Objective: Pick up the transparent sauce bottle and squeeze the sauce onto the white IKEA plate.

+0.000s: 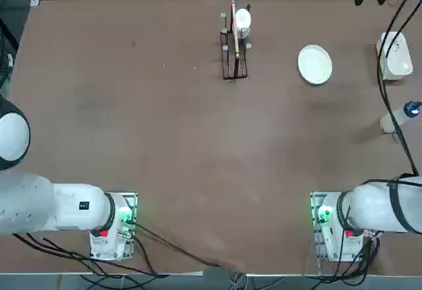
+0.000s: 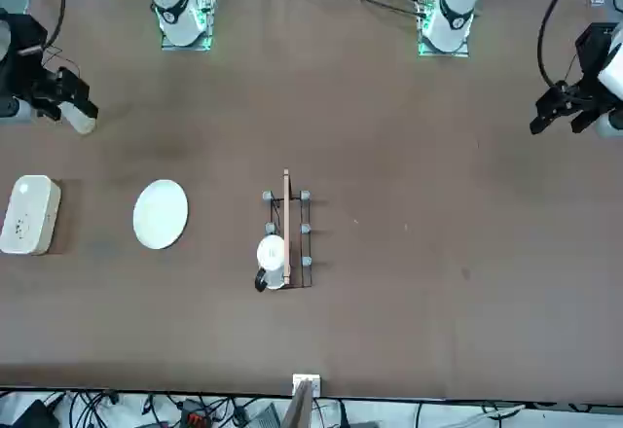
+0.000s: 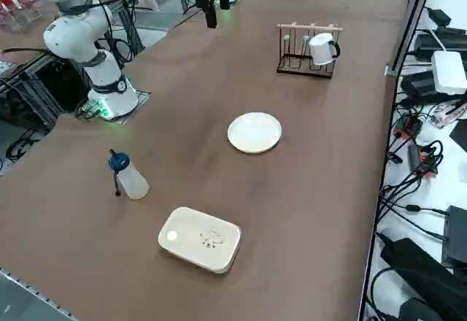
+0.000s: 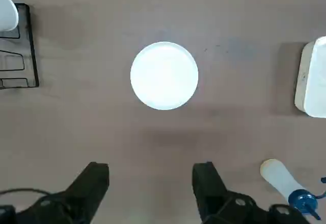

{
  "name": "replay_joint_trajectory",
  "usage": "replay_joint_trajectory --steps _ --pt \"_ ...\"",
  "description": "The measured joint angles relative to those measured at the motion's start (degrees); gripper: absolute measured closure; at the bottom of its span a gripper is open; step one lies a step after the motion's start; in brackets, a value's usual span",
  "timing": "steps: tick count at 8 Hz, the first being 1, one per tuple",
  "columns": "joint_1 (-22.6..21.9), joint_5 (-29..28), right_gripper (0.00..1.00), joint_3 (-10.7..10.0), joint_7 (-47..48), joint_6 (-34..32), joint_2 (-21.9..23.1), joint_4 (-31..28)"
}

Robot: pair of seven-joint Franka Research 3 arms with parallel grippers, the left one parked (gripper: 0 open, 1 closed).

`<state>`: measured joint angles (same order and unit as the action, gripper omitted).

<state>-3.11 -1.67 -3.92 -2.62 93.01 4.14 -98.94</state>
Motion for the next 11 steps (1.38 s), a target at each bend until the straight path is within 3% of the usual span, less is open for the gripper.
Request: replay_joint_trajectory --steps 6,9,11 --pt "0.0 0.0 0.0 0.0 0.0 -0.4 -0.5 0.5" --pt "0.2 0.5 0.0 -0.4 0.4 -7.9 -1.2 0.6" --pt "0.9 1.8 0.0 -0.8 7.3 -13.9 -2.7 0.6"
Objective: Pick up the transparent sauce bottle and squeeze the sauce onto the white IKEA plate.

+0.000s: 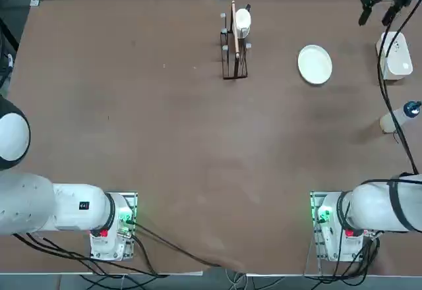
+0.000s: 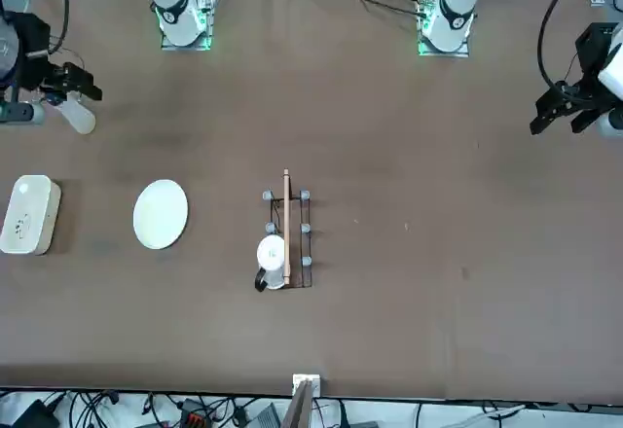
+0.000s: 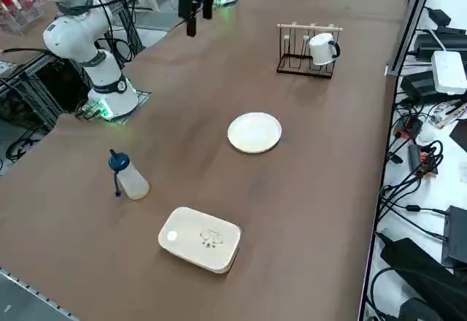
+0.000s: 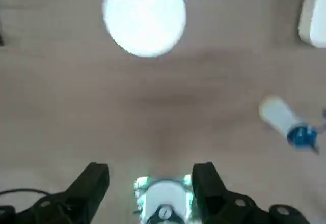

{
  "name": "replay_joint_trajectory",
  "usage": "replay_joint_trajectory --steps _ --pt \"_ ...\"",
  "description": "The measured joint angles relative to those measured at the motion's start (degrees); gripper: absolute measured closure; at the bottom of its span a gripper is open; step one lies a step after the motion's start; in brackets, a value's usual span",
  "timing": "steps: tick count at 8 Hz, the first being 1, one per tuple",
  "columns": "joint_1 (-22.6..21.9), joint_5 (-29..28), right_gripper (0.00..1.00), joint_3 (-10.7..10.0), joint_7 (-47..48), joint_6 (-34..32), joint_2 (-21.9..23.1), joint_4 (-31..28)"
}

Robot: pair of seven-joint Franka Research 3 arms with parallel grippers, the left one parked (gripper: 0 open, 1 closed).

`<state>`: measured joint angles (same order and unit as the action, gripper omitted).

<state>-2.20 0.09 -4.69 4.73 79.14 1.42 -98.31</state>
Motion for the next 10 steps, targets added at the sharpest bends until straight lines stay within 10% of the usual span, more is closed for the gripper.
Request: replay_joint_trajectory --steps 10 --pt "-6.7 29.7 0.0 0.9 68.1 -8.2 -17.0 -4.8"
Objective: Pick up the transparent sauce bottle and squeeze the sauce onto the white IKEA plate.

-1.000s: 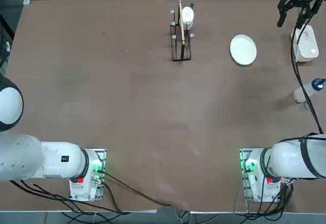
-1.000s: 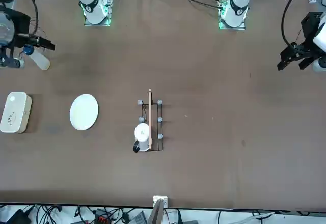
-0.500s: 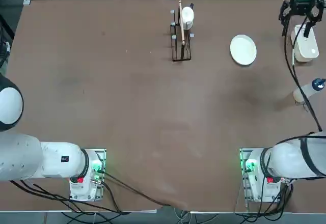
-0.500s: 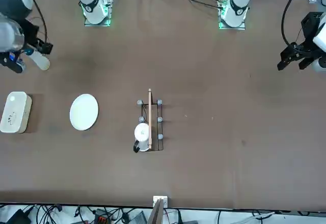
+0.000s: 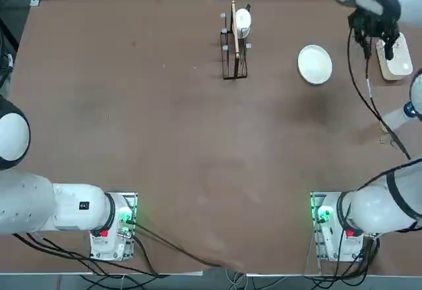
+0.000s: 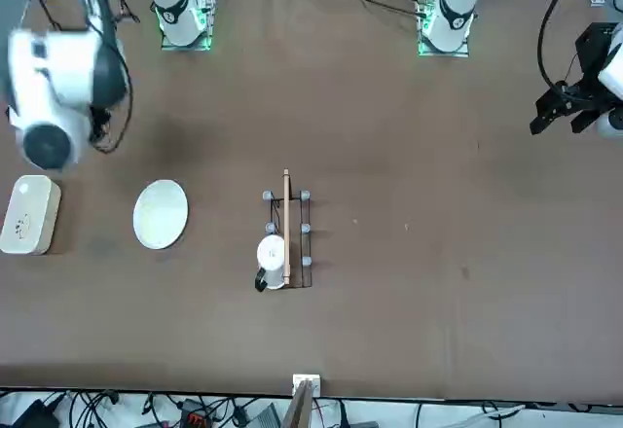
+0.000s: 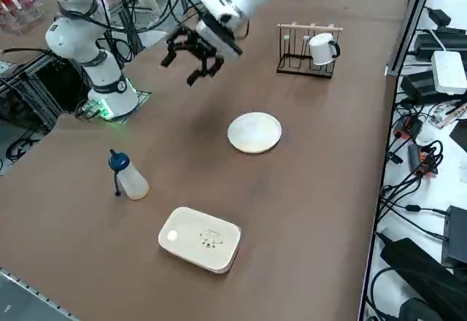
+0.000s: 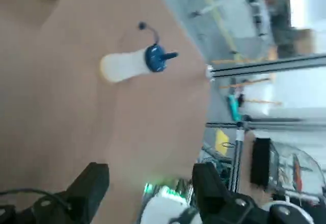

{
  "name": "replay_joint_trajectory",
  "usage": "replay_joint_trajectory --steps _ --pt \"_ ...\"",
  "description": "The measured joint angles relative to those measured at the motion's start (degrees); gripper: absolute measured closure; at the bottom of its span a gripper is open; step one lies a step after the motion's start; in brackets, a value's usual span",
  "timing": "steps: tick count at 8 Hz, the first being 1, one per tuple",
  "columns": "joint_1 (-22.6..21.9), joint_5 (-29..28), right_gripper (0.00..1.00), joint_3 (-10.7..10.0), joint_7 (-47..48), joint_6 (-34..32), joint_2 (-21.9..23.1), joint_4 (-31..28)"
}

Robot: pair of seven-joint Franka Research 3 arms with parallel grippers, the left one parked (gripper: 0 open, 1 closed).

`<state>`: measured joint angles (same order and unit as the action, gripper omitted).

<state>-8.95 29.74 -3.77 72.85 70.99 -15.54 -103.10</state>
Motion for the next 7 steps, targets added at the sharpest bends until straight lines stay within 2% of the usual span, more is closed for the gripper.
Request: replay_joint_trajectory --steps 4,7 --pt "1.3 12.4 0.0 -0.8 33.6 7.1 -3.4 -12.9" --pt "4.7 20.1 0.0 -1.0 56.0 10.5 -14.1 -14.4"
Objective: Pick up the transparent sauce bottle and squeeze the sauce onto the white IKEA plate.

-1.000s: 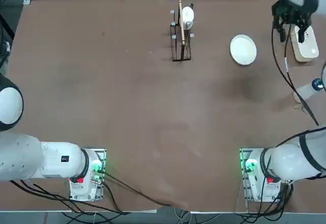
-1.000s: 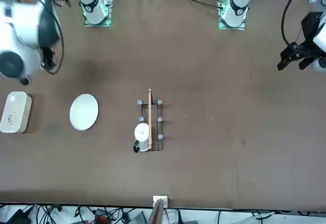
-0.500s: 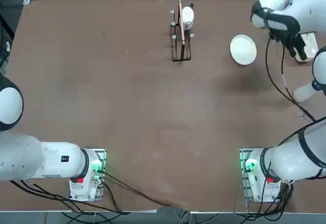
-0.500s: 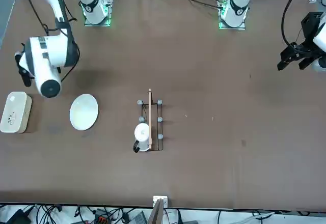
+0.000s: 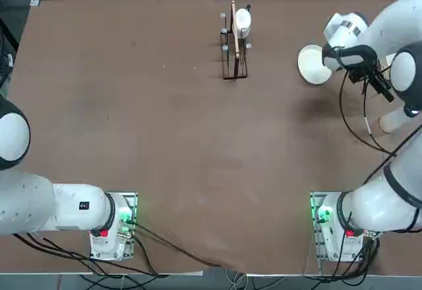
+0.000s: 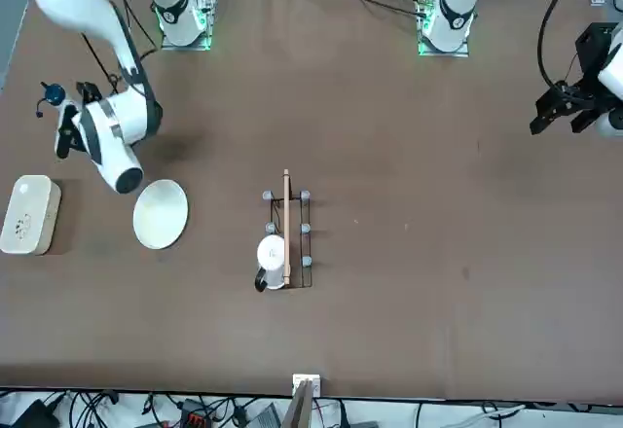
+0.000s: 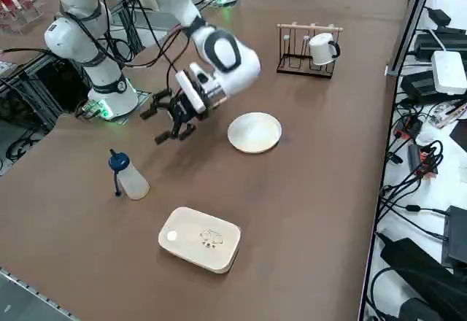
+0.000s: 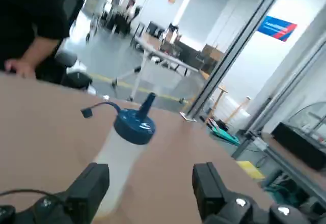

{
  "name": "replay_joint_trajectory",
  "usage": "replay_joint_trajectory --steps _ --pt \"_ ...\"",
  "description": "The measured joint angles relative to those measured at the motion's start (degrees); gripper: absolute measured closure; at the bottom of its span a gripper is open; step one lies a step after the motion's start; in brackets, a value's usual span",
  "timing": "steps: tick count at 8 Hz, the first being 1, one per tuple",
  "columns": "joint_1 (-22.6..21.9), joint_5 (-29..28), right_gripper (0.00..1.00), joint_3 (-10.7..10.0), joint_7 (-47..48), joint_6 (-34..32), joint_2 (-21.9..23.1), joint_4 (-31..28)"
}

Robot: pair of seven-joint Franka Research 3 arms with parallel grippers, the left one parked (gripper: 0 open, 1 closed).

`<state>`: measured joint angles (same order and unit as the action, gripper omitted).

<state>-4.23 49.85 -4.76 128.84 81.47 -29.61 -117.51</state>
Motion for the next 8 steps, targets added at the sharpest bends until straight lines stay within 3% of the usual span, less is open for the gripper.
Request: replay_joint_trajectory --steps 3,8 --pt "5.1 5.7 0.0 -0.3 15.6 1.9 -5.6 0.5" --pt "6.4 6.3 0.0 -0.3 27.0 2.9 -9.3 0.5"
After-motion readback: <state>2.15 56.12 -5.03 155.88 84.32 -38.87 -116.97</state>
